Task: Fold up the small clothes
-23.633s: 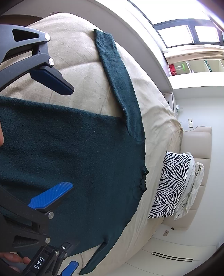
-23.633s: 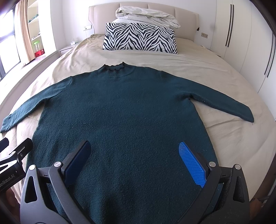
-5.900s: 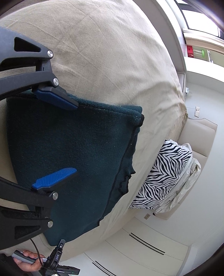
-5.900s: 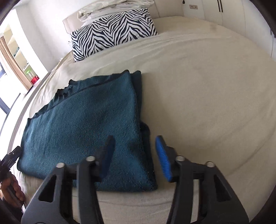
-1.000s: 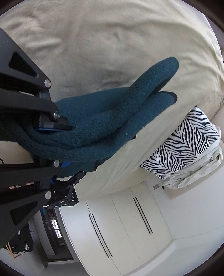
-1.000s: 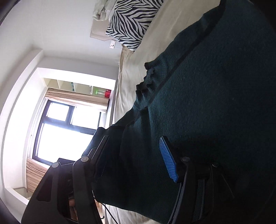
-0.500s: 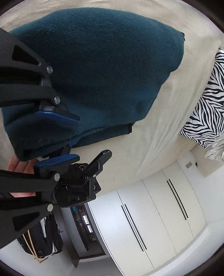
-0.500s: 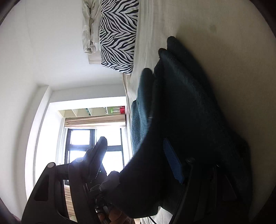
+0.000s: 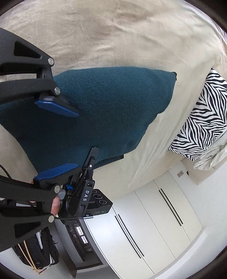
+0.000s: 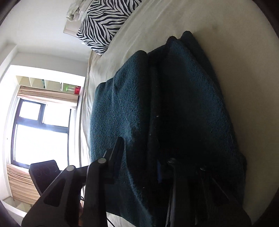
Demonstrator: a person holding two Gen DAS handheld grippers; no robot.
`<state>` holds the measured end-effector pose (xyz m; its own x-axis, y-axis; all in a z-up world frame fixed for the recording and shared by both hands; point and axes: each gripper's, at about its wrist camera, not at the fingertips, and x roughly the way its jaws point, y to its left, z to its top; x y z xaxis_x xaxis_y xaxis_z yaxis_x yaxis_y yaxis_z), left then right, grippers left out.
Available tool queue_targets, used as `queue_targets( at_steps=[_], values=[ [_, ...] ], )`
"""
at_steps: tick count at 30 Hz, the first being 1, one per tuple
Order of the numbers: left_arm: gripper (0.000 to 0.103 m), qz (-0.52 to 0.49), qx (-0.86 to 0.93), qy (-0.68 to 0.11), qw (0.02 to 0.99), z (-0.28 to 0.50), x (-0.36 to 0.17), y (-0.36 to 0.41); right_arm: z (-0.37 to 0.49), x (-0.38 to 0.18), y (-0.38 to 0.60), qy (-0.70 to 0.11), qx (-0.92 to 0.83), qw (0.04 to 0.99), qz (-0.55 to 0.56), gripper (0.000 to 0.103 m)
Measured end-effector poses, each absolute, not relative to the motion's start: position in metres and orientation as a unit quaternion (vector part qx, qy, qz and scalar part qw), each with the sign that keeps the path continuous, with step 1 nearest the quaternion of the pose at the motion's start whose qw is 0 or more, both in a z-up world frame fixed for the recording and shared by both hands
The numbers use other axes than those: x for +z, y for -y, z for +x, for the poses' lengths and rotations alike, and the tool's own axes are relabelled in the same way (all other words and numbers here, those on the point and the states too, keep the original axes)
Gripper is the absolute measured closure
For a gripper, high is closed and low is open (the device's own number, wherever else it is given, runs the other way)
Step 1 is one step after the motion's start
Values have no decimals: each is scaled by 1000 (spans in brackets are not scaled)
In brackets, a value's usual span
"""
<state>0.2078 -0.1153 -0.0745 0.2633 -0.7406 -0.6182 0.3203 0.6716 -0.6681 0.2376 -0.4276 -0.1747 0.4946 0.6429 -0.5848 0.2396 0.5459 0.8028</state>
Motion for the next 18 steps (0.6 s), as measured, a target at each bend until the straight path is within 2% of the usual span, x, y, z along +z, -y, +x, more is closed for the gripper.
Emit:
queue_targets(
  at_steps=[11,18],
  values=[
    [45,-153,-349,-481,789,208,-64,153,223,-124,458,-463,110,794,378,90],
    [45,-128,-349,-492,787,207,-78,176,206,-159,494,-477,86,772,411,90]
  ],
)
